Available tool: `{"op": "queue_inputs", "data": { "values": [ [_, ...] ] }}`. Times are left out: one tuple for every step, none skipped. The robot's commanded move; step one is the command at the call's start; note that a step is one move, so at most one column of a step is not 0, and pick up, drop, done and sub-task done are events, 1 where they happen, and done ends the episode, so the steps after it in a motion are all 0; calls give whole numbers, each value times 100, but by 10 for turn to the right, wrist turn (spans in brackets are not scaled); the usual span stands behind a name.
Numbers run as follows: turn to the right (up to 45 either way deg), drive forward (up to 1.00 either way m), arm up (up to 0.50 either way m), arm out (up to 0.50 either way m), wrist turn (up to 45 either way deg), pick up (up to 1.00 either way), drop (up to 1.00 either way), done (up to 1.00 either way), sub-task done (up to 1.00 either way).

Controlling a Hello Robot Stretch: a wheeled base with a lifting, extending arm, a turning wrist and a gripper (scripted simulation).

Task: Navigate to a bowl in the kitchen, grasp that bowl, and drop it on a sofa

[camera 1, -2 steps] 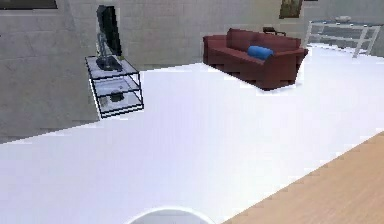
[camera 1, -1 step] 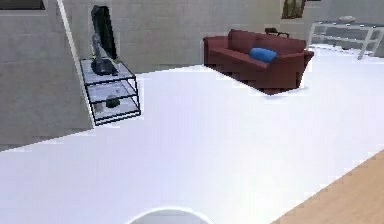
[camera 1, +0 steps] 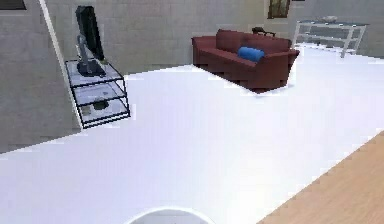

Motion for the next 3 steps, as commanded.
{"op": "queue_inputs", "data": {
  "values": [
    [0,100,0,0,0,0,0,0,0],
    [0,100,0,0,0,0,0,0,0],
    [30,0,0,0,0,0,0,0,0]
  ]
}}
